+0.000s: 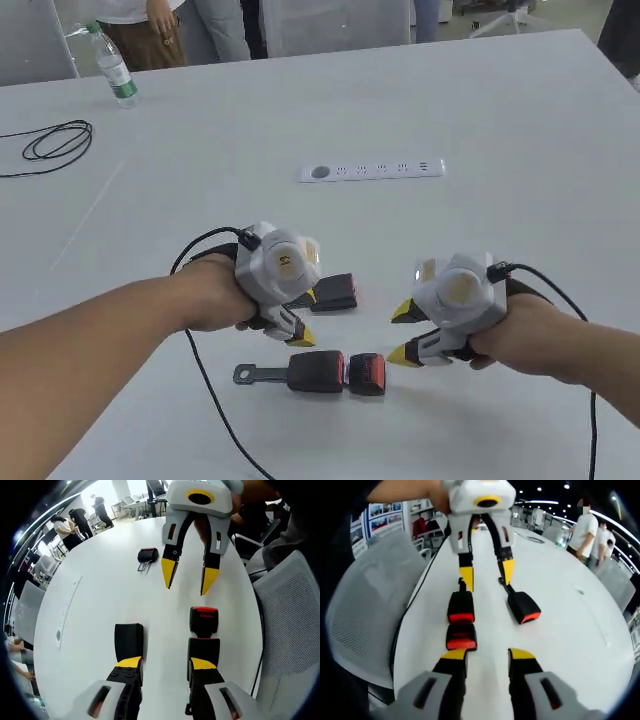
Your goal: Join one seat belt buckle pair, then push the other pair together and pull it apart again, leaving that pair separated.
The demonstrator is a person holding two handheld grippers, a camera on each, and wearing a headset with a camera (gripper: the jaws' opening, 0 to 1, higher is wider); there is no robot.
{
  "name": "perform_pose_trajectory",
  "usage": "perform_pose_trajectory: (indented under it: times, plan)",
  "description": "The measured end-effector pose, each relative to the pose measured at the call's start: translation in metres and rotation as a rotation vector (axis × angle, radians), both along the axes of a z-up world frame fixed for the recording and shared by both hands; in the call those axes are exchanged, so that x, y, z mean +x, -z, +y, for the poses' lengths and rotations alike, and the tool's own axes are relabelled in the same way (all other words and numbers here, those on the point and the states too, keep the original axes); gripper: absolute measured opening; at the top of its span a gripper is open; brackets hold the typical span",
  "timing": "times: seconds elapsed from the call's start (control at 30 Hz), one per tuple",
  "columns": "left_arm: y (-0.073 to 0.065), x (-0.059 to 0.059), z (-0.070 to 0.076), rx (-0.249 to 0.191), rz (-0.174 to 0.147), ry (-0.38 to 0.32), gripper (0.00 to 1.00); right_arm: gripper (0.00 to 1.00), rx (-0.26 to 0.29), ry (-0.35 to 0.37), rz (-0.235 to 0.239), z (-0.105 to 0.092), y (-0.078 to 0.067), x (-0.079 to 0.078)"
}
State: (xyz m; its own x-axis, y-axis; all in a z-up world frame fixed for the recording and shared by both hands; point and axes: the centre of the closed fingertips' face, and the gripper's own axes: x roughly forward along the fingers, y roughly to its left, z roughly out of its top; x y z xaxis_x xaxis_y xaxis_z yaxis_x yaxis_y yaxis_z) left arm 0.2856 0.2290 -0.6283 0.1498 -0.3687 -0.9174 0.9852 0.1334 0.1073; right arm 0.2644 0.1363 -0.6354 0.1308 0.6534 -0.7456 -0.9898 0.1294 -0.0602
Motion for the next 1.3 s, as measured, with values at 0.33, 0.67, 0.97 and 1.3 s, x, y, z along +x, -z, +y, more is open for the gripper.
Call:
perform_pose_trajectory:
  times: [0.33,0.67,0.97,1.3]
  plan:
    - [-0.002,0.036,-0.009,-0.028,-0.044,-0.024,0.40,0.34,-0.056,0.006,-0.050,-0.040,0.001,0.040]
    - [0.007,0.057,-0.002,-0.006,-0.056,-0.033,0.43,0.36,-0.112,0.066,-0.068,-0.093,0.004,0.082]
    - [0.023,0.061,0.007,0.002,-0.021,-0.058,0.44,0.38,-0.172,0.088,-0.045,-0.127,0.018,0.093]
    - [0.029,0.064,0.001,-0.005,0.018,-0.046,0.40,0.35,-0.202,0.045,0.018,-0.132,0.031,0.095]
